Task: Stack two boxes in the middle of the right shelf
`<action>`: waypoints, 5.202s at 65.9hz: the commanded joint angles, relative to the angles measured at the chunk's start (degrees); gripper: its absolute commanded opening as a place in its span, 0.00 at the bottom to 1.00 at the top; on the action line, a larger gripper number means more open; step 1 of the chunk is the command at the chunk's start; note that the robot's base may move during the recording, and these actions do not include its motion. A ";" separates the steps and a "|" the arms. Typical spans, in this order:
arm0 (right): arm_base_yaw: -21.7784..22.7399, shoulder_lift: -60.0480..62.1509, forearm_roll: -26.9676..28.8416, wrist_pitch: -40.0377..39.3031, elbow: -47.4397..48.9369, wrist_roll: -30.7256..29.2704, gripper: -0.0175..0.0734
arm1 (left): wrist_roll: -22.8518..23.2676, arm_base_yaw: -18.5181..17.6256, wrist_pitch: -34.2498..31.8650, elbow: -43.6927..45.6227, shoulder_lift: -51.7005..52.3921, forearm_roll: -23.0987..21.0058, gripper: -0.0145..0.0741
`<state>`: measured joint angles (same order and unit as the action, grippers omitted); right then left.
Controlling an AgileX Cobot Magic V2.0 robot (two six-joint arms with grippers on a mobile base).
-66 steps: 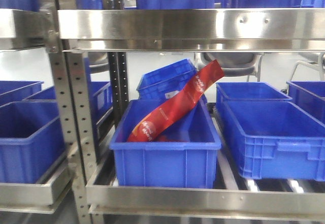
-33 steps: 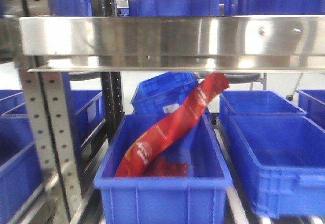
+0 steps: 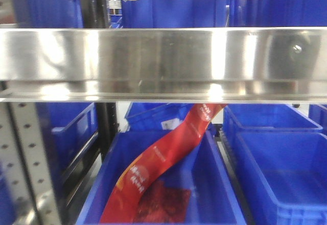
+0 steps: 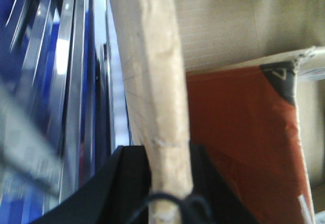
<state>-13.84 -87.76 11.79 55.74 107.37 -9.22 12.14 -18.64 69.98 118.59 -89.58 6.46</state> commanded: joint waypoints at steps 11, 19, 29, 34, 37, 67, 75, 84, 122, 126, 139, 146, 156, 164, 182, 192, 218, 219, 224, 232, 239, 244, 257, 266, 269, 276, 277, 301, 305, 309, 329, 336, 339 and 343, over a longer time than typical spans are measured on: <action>0.58 0.34 -2.80 -4.79 0.71 -0.28 0.02 | 0.23 0.12 -0.95 0.44 1.13 -0.77 0.04; 0.58 0.34 -2.80 -4.79 0.71 -0.28 0.02 | 0.23 0.12 -0.95 0.44 1.13 -0.77 0.04; 0.58 0.34 -2.80 -4.79 0.71 -0.28 0.02 | 0.23 0.12 -0.95 0.44 1.13 -0.77 0.04; 0.58 0.34 -2.80 -4.79 0.71 -0.28 0.02 | 0.23 0.12 -0.95 0.44 1.13 -0.77 0.04; 0.58 0.34 -2.80 -4.79 0.71 -0.28 0.02 | 0.23 0.12 -0.95 0.44 1.13 -0.77 0.04; 0.58 0.34 -2.80 -4.79 0.71 -0.28 0.02 | 0.23 0.12 -1.07 0.44 1.13 -0.78 0.04; 0.58 0.34 -2.80 -4.79 0.71 -0.28 0.02 | 0.23 0.12 -1.07 0.44 1.13 -0.78 0.04; 0.58 0.34 -2.80 -4.79 0.71 -0.28 0.02 | 0.23 0.12 -1.07 0.44 1.13 -0.78 0.04; 0.58 0.34 -2.80 -4.79 0.71 -0.28 0.02 | 0.23 0.12 -1.07 0.44 1.13 -0.68 0.04; 0.58 0.34 -2.80 -4.79 0.71 -0.28 0.02 | 0.23 0.12 -1.31 0.44 1.13 -0.70 0.04; 0.58 0.36 -1.92 -4.10 0.71 -0.28 0.02 | 0.23 0.12 -1.31 0.44 1.13 -0.97 0.04; 0.58 0.37 0.02 3.03 0.71 -0.28 0.02 | -0.31 0.12 -0.02 0.44 0.56 -1.12 0.04; 0.58 -0.85 0.41 10.07 -0.33 1.19 0.02 | -0.56 0.12 -0.02 -0.88 -1.10 0.71 0.04; 0.58 -1.81 0.41 10.94 -1.71 1.19 0.02 | -0.73 0.12 -0.02 -2.79 -2.81 1.48 0.04; 0.58 -3.06 0.41 11.56 -1.93 1.19 0.13 | -1.20 0.12 -0.02 -6.84 -5.36 1.27 0.04; 0.58 -3.06 0.41 11.94 -1.93 1.19 0.48 | -1.20 0.12 -0.02 -7.08 -5.36 1.27 0.24; 0.58 0.76 0.41 11.19 -1.82 1.64 0.73 | -1.20 0.12 -0.02 -6.97 -1.46 1.27 0.70; 0.58 1.11 0.41 11.19 -1.82 1.64 0.71 | -1.20 0.12 -0.02 -6.97 -0.98 1.27 0.69; 0.58 2.89 0.41 11.19 -1.82 1.74 0.61 | -1.20 0.12 -0.02 -6.97 0.96 1.27 0.60; 0.58 7.53 0.41 9.92 -3.81 1.74 0.25 | -1.20 0.12 -0.02 -8.64 5.67 1.27 0.39; 0.58 12.43 0.41 5.75 -9.60 1.74 0.02 | -1.20 0.12 -0.02 -14.59 10.72 2.12 0.17; 0.58 16.61 0.31 2.00 -15.56 1.74 0.03 | -1.20 0.12 -2.65 -21.49 15.37 2.12 0.03; 0.58 28.86 0.21 -11.10 -34.97 -1.40 0.03 | -1.20 0.12 -17.81 -40.51 29.05 2.12 0.04; 0.58 38.20 0.21 -21.08 -48.47 -3.87 0.03 | -1.20 0.12 -28.39 -54.23 39.10 2.55 0.04; 0.58 41.51 0.21 -24.40 -53.05 -4.83 0.03 | -1.20 0.12 -31.95 -59.01 42.56 2.85 0.04; 0.58 48.42 0.21 -30.77 -62.07 -5.37 0.03 | -1.20 0.12 -39.96 -69.38 50.23 2.95 0.04; 0.58 49.72 0.21 -31.84 -63.66 -5.37 0.03 | -1.20 0.12 -41.37 -71.20 51.66 2.95 0.04; 0.58 61.61 0.09 -40.70 -76.14 -5.49 0.03 | -1.20 0.12 -49.42 -88.16 68.15 2.95 0.04; 0.58 61.61 0.09 -40.70 -76.14 -5.49 0.03 | -1.20 0.12 -49.02 -88.16 68.80 2.95 0.04; 0.58 61.60 0.09 -40.88 -76.14 -5.49 0.03 | -1.20 0.12 -49.26 -88.16 69.17 2.95 0.04; 0.58 61.60 0.09 -40.73 -76.14 -5.49 0.03 | -1.20 0.12 -50.24 -88.16 69.29 2.95 0.04; 0.58 61.60 0.09 -40.73 -76.14 -5.49 0.03 | -1.20 0.12 -50.24 -88.16 69.29 2.95 0.04; 0.58 61.60 0.09 -40.73 -76.14 -5.49 0.03 | -1.20 0.12 -50.24 -88.16 69.29 2.95 0.04; 0.58 61.60 0.09 -40.73 -76.14 -5.49 0.03 | -1.20 0.24 -49.44 -88.16 69.29 2.81 0.04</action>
<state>-13.50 -26.37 12.12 16.73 31.41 -14.31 11.08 -18.64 20.90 30.52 -20.63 9.25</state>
